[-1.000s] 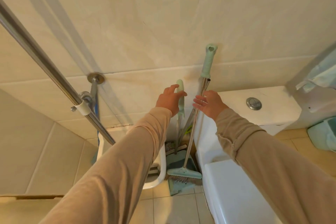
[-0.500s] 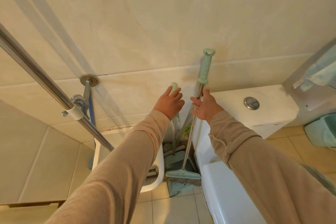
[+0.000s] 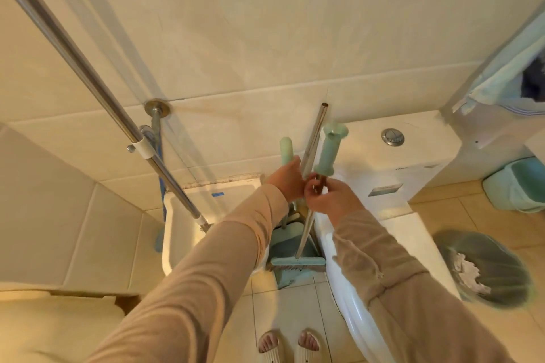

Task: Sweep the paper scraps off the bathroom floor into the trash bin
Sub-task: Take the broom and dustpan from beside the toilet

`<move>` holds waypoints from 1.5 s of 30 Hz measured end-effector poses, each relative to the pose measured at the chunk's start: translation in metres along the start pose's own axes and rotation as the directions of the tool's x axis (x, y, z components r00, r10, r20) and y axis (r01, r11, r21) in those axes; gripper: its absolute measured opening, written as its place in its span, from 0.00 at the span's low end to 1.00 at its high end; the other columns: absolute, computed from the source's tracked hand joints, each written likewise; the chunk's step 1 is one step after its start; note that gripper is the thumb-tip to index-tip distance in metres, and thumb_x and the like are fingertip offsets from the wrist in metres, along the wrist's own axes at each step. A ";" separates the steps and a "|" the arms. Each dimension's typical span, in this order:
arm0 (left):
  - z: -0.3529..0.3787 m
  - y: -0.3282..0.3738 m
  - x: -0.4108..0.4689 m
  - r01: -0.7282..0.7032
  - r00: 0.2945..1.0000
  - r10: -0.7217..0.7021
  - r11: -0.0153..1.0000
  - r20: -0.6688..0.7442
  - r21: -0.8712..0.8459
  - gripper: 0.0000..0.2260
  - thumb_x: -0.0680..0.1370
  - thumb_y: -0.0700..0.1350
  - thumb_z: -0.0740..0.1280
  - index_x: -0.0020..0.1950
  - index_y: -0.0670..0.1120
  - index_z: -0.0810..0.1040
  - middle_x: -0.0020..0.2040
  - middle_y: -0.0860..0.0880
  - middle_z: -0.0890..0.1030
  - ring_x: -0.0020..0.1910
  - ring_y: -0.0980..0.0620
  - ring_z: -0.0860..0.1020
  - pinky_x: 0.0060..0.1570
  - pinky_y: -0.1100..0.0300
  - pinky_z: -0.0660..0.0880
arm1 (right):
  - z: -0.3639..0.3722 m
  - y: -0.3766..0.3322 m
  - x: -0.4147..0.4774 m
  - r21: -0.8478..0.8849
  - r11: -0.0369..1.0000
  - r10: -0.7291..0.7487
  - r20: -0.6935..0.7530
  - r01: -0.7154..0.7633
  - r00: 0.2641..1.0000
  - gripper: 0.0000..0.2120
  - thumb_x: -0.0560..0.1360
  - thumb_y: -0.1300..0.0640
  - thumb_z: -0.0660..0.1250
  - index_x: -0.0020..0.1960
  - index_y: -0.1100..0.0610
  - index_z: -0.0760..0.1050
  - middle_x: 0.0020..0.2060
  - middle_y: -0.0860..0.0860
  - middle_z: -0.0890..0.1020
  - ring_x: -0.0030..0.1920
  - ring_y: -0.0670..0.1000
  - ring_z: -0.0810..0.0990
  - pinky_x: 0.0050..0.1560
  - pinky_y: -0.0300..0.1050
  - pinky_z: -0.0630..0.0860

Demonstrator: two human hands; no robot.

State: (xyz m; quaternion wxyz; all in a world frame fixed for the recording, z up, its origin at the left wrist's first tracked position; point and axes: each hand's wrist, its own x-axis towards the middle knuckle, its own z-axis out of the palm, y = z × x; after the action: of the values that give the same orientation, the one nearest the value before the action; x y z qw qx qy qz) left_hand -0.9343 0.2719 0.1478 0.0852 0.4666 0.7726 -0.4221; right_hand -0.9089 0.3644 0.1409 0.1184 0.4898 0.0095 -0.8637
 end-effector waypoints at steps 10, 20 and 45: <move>-0.023 0.047 -0.031 -0.093 0.995 0.093 0.995 0.020 0.016 0.11 0.81 0.40 0.57 0.58 0.43 0.77 0.58 0.49 0.80 0.60 0.49 0.76 0.66 0.58 0.62 | -0.063 0.009 -0.031 -0.063 0.997 -0.054 -0.034 0.052 0.998 0.20 0.78 0.64 0.49 0.28 0.58 0.61 0.09 0.53 0.63 0.18 0.46 0.64 0.14 0.26 0.56; 0.004 0.050 -0.034 -0.193 0.958 0.205 0.978 -0.199 0.074 0.09 0.80 0.38 0.60 0.54 0.44 0.79 0.55 0.50 0.82 0.56 0.49 0.79 0.50 0.58 0.66 | -0.093 0.053 -0.025 -0.054 0.980 -0.192 0.022 0.193 0.981 0.35 0.79 0.64 0.50 0.13 0.64 0.68 0.10 0.54 0.68 0.09 0.48 0.65 0.14 0.25 0.58; 0.013 0.076 -0.133 -0.493 0.706 0.633 0.761 -0.316 0.422 0.11 0.79 0.37 0.61 0.58 0.44 0.79 0.58 0.46 0.82 0.58 0.45 0.79 0.53 0.54 0.74 | -0.191 0.220 -0.035 0.391 0.828 -0.347 -0.206 0.402 0.915 0.18 0.80 0.65 0.47 0.31 0.58 0.58 0.09 0.54 0.62 0.08 0.48 0.64 0.14 0.28 0.65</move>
State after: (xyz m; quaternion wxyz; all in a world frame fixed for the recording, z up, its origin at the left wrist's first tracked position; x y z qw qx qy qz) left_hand -0.8044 0.1912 0.1661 -0.0389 0.7725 0.5130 -0.3724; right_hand -0.6829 0.1828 0.0932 -0.1641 0.5458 -0.0757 -0.8182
